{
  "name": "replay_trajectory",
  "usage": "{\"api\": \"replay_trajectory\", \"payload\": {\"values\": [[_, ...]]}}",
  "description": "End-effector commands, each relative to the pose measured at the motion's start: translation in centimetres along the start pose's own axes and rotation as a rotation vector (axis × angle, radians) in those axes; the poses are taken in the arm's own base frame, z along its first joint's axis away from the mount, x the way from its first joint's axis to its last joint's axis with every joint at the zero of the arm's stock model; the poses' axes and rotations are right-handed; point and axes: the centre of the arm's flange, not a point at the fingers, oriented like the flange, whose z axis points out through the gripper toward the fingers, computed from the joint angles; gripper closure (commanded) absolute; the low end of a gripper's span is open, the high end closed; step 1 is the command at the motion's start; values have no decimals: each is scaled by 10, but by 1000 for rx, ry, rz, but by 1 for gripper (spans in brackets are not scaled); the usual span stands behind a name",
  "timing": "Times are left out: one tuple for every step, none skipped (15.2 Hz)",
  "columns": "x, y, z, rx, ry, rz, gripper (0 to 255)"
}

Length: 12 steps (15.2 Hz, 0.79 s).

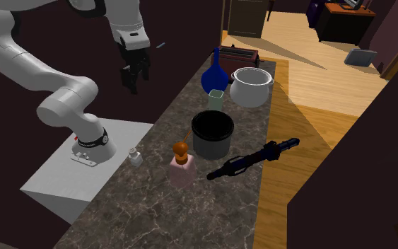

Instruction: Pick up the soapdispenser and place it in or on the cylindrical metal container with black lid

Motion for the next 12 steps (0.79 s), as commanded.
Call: {"api": "replay_trajectory", "payload": {"values": [[0,0,0,0,0,0,0],[7,7,7,-5,12,-1,0],[13,13,14,-9,24,-3,0],[20,20,21,-14,36,-4,0],[27,26,28,-19,48,-5,0],[34,33,34,-24,60,-6,0],[41,40,41,-28,72,-8,0],[48,46,47,-33,84,-9,0],[55,53,53,-38,96,-10,0],[63,60,59,-43,107,-11,0],[70,67,65,-47,119,-13,0],[78,73,71,-52,131,-14,0]]}}
